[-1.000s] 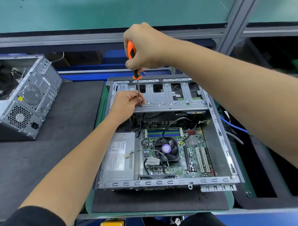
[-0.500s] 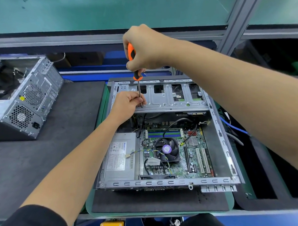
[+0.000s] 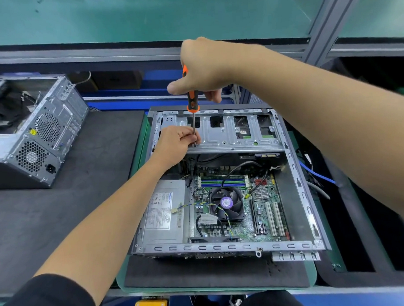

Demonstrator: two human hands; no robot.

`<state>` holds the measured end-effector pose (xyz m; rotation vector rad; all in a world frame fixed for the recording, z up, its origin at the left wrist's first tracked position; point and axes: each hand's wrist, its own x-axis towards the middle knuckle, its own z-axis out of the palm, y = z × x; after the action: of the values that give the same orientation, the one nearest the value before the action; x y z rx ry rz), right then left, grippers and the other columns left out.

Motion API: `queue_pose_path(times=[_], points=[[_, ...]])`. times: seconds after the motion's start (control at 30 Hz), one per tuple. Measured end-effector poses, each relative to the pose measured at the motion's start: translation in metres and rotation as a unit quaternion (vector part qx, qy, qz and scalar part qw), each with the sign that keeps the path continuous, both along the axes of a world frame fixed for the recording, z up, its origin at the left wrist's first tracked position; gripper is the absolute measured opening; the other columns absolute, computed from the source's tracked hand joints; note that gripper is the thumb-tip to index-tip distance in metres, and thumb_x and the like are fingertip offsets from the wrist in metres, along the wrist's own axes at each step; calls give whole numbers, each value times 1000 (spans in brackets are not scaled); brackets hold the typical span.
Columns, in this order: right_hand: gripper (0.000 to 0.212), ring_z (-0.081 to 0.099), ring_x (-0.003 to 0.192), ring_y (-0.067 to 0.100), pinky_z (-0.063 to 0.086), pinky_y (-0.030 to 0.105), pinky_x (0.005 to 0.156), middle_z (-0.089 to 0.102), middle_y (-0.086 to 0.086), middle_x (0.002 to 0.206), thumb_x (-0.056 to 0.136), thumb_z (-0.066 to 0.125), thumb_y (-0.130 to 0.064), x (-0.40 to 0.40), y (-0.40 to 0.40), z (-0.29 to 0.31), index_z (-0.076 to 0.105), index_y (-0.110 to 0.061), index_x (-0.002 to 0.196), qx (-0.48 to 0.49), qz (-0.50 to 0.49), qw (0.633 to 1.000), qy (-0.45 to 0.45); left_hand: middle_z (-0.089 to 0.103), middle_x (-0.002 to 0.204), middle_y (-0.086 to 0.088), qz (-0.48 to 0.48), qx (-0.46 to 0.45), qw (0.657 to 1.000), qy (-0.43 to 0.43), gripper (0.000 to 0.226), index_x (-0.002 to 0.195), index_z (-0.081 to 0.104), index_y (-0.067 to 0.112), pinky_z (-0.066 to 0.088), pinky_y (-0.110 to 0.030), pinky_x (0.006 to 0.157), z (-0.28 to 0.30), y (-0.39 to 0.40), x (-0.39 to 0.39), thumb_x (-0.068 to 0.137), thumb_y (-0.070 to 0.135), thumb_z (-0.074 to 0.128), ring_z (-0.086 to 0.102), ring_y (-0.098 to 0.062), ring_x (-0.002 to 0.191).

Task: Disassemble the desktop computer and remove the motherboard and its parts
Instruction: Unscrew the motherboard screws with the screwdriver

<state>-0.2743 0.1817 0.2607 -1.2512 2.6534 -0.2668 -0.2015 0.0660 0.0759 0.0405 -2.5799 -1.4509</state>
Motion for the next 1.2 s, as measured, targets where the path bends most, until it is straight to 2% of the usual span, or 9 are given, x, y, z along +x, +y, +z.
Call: queue_pose_path(times=[0.1,0.33,0.47,0.63,0.7,0.83,1.0,1.07,1.2], points=[[43,68,47,22,50,29,58,63,4,45,88,56,-45,0,1,5,48,-9,66,21,-11,1000,-18,67,74,2,3,9,1000,1,28,74,68,7,45,-8,72,-1,2,1,92,-7,52,58,4,66],[28,70,65,11,37,26,54,69,-6,56,87,61,-35,0,-2,16,56,-15,68,79,22,996,-40,72,82,-4,14,4,1000,1,21,77,72,5,51,-22,82,1,2,0,91,-1,58,63,-11,76],[6,66,59,-3,45,23,60,69,-15,58,87,66,-20,-2,-5,16,71,-16,85,103,66,992,-30,73,81,-3,38,-6,999,7,16,75,73,6,51,-20,77,2,3,2,88,4,64,65,-15,76],[9,69,67,2,45,20,58,70,-13,60,87,65,-10,-8,-7,18,71,-16,89,115,71,990,-41,73,82,-8,40,-22,999,-24,12,81,74,3,55,-38,79,6,5,1,88,8,66,67,-25,79],[10,69,66,1,46,20,59,71,-13,63,87,65,-9,-8,-7,20,71,-16,89,124,81,988,-51,73,91,-5,6,-4,999,-48,7,94,71,12,53,-36,81,17,-2,3,88,11,67,67,-19,84],[13,70,69,2,46,20,63,74,-10,74,86,65,-9,-6,-6,23,72,-20,88,141,97,984,-49,59,131,2,-119,158,980,-30,43,130,49,17,43,-31,103,67,-19,1,89,20,62,53,-13,124],[16,70,62,15,50,22,54,73,3,73,89,60,-9,-2,-3,20,51,-9,102,96,59,990,-86,70,103,6,-119,191,974,-15,19,116,57,13,50,-19,86,97,-5,-1,101,11,45,64,-4,97],[23,68,60,22,53,27,51,71,12,76,95,54,-16,3,-3,19,36,-7,106,63,36,989,-131,69,99,2,-89,151,984,-8,22,108,60,11,51,-23,92,92,-2,-1,101,2,41,64,-4,96],[43,69,54,26,54,29,51,68,14,76,100,38,-43,13,-8,27,47,-2,94,110,-23,992,-51,69,82,8,-33,102,994,31,33,89,64,18,52,-26,88,81,2,-5,97,-6,42,65,-5,81]])
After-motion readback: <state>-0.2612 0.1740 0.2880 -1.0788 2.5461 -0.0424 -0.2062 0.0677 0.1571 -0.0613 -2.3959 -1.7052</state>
